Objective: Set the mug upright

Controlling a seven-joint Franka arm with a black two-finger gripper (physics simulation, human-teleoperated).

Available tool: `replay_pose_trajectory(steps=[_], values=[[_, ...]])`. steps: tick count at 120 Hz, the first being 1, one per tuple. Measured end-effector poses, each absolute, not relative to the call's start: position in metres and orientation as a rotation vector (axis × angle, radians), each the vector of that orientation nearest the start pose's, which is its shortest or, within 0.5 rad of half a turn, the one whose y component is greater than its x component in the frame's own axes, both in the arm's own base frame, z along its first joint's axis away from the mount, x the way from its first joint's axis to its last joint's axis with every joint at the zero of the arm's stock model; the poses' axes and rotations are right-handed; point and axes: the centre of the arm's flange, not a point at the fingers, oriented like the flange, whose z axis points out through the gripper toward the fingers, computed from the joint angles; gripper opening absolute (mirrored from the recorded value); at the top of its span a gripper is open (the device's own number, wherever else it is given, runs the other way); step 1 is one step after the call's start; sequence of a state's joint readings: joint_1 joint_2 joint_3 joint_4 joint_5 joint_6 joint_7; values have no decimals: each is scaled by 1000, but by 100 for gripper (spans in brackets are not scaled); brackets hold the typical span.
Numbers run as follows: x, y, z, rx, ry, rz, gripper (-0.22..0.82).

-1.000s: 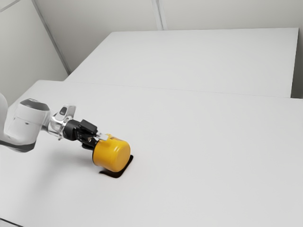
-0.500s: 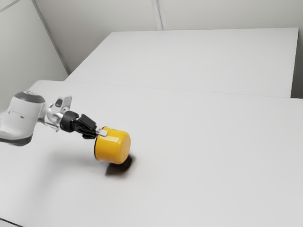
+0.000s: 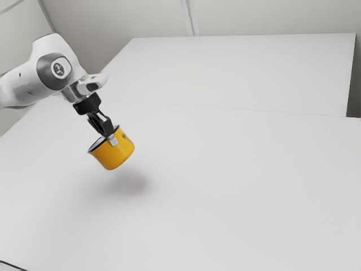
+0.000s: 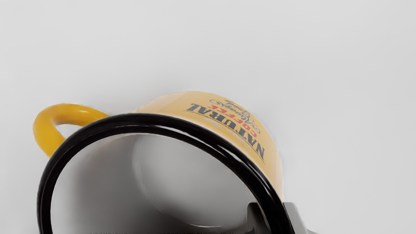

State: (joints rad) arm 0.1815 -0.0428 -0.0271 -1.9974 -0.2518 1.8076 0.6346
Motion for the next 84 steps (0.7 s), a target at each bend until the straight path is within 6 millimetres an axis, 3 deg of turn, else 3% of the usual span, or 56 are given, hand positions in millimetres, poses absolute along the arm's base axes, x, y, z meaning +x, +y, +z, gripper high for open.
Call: replay_pose_trajectory(steps=[29,43,84], values=[[538,80,434,-3190,463,109,-18],[535,85,415,-3134,386,106,-18],[523,73,359,-3046,262,117,-16]])
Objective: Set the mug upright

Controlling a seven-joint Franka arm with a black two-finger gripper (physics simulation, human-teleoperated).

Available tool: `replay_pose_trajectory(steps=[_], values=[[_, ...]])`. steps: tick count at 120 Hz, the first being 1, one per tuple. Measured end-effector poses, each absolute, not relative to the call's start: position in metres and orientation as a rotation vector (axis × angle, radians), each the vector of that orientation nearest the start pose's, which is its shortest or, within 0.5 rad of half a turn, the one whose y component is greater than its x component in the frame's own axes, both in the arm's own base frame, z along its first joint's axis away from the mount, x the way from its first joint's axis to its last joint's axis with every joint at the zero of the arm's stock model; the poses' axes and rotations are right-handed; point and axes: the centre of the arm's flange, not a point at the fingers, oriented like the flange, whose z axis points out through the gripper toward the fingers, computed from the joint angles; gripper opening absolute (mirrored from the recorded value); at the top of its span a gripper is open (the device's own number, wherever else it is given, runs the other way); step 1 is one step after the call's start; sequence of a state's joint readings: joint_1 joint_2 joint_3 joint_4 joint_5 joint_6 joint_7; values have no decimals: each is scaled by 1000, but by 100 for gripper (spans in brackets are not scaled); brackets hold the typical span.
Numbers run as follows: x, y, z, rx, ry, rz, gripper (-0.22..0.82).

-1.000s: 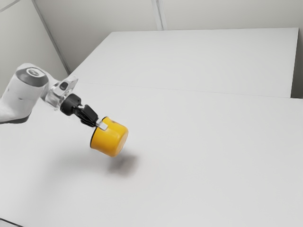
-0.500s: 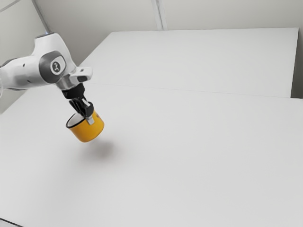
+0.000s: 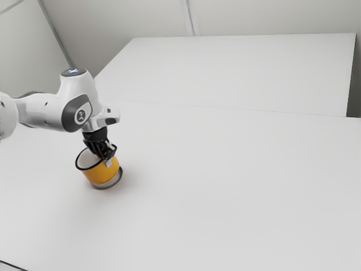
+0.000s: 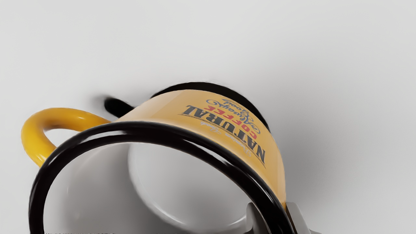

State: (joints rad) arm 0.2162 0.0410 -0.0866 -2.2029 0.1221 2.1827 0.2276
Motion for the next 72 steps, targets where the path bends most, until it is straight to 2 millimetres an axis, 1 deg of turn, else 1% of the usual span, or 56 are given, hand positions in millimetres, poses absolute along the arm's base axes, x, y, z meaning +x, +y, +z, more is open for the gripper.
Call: replay_pose_trajectory(steps=[8,14,21,30,40,45,59,72], values=[[525,64,347,-3046,255,133,-13],[526,56,340,-3049,251,144,-8],[527,51,335,-3054,241,150,4],[528,50,333,-3057,214,147,20],[528,52,338,-3059,182,131,33],[528,51,344,-3059,169,114,38],[530,46,377,-3057,143,42,48],[548,41,419,-3080,102,-16,53]])
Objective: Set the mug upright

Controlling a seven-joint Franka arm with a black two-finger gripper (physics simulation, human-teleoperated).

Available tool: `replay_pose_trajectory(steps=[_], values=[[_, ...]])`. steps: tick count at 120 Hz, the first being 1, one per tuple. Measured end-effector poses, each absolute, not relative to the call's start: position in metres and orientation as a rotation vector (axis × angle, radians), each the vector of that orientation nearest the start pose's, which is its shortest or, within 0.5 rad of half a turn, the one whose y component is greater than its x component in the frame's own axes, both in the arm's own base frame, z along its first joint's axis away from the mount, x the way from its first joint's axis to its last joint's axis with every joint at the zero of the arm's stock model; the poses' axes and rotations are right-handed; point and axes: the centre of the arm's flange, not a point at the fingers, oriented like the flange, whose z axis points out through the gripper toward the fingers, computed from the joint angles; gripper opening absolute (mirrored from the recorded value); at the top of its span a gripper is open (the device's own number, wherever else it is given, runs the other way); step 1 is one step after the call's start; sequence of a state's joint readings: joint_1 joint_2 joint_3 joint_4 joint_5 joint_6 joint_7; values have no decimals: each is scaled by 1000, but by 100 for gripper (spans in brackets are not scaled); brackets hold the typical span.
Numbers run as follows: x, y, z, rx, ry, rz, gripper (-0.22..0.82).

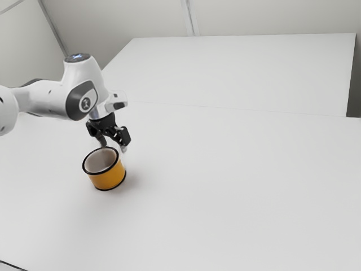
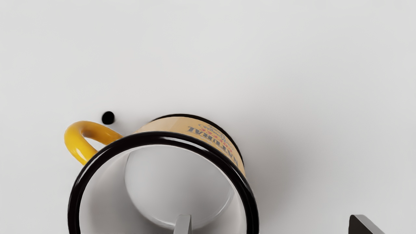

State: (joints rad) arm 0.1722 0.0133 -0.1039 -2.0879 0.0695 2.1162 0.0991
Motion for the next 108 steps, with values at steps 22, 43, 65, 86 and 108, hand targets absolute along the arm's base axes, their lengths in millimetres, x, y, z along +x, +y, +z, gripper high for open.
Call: replay_pose_trajectory(steps=[22,43,65,86,108], values=[[584,33,507,-3152,34,-109,57],[595,40,590,-3174,-5,-165,59],[584,35,610,-3189,11,-73,60],[580,36,605,-3198,14,-3,60],[578,36,605,-3202,18,23,60]])
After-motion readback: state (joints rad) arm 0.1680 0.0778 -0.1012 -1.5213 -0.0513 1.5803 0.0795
